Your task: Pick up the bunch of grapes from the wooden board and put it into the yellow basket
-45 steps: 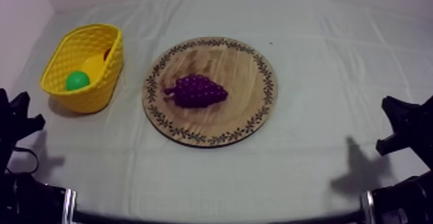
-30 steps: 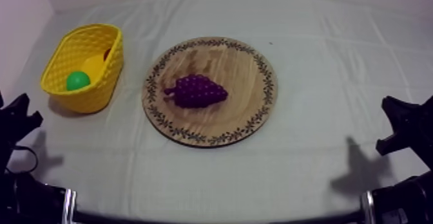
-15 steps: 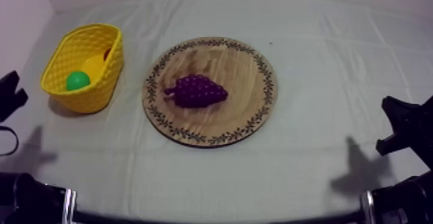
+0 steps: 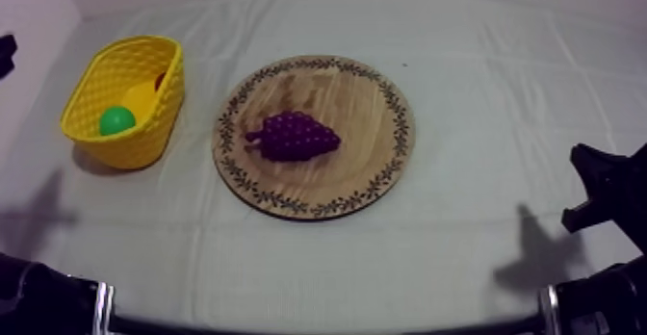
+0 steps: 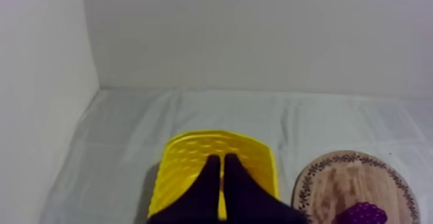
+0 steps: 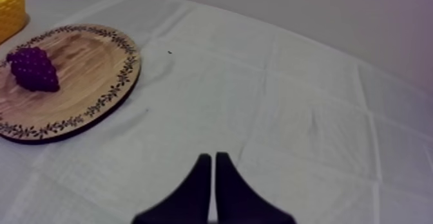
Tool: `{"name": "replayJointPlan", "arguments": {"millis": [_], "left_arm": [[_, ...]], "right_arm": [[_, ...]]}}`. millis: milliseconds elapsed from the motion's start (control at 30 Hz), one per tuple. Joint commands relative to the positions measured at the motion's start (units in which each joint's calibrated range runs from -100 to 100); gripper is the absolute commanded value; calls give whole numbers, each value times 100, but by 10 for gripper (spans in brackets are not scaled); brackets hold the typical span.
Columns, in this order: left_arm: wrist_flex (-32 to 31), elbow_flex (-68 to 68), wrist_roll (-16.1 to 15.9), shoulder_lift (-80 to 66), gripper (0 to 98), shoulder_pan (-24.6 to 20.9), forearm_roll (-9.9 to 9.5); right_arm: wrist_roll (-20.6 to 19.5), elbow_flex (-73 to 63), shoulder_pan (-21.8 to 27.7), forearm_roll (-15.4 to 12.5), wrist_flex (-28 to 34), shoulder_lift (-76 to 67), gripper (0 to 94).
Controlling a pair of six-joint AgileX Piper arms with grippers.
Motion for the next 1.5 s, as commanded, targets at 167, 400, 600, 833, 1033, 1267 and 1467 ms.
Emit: {"name": "replayJointPlan", "arguments": {"millis": [167,400,600,833,1033,1267,1467], "left_arm": [[796,-1803,-319,1235,0,400,107],[1046,-2748,-424,2135,0,863,148],[1392,-3714,-541,3052,0,1358,163],[1883,-4686,-645,4113,0,1828,131],[2666,-5348,-839,4901,0,2229,-42],[2945,-5501,-1093,5498,0,2548,-113],[3014,-5224,-1276,5685,0,2700,-89]], "right_arm": [[-22,-3,2,1,0,-1,4],[-22,-3,2,1,0,-1,4],[-22,-3,2,1,0,-1,4],[-22,-3,2,1,0,-1,4],[-22,-3,2,1,0,-1,4],[-22,-3,2,1,0,-1,4],[-22,-3,2,1,0,-1,4]]}}
